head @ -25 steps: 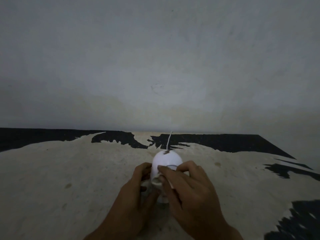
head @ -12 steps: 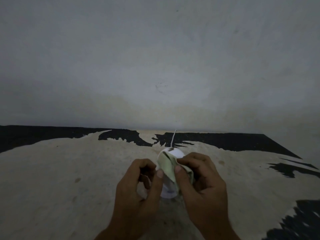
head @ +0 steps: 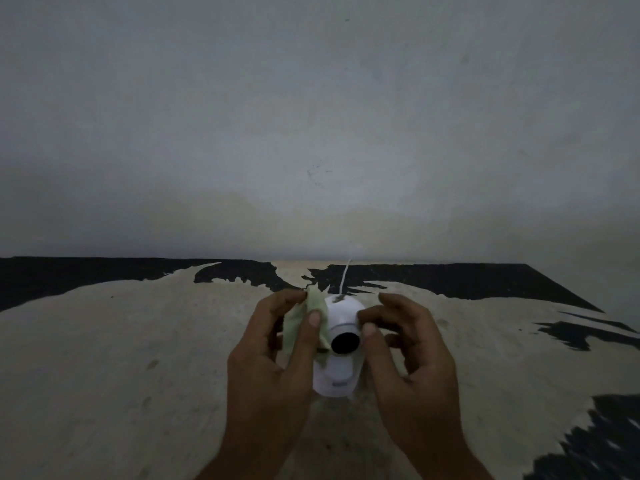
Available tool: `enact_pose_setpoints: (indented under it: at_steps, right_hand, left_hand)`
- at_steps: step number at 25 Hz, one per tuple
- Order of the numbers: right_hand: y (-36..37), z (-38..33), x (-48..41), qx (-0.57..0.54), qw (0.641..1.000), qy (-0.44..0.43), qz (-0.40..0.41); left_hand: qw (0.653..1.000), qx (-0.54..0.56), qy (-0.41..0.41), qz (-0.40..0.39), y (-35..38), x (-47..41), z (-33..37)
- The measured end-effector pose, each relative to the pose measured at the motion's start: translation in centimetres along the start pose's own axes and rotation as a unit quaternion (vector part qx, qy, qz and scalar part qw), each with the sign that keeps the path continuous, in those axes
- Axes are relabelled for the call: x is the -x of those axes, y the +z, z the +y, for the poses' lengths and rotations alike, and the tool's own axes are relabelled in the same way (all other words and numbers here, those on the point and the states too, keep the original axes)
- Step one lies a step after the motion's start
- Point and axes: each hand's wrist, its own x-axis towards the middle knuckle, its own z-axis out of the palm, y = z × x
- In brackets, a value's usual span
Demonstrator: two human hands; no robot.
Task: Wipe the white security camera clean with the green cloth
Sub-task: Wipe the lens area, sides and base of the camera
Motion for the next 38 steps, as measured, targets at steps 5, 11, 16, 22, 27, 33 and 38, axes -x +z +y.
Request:
enact_pose_setpoints:
  at_steps: [5, 11, 16, 22, 27, 33, 38]
  right_hand:
    - [0.0, 1.1, -0.7, 0.043, 0.990, 0.106, -0.080]
    - [0.7, 0.8, -1.0, 0.076, 0.958, 0.171, -0.218]
    - [0.4, 0.5, -0.7, 0.075, 0.960, 0.139, -0.231]
    - [0.7, 1.3, -0.8, 0.087, 0.958, 0.160, -0.221]
    - [1.4, 2.0, -1.1, 0.079, 0.950, 0.204, -0.225]
    - [0.8, 2.1, -0.7, 0.078, 0.968, 0.135, -0.199]
    - [1.2, 2.7, -0.8, 0.076, 0.960, 0.154, -0.220]
  left_hand:
    - [0.971, -0.166, 0.136, -0.106, -0.7, -1.4, -0.8]
    - [0.941, -0.241, 0.180, -0.152, -0.8, -2.5, -1.5]
    - [0.930, -0.265, 0.190, -0.171, -0.9, -3.0, -1.7]
    - [0.936, -0.287, 0.143, -0.142, -1.4, -4.0, -1.9]
    - [0.926, -0.272, 0.170, -0.199, -0.8, -4.2, -1.2]
    - [0.946, -0.259, 0.133, -0.146, -1.5, -4.8, -2.1]
    - [0.924, -0.257, 0.181, -0.216, -0.5, -5.2, -0.8]
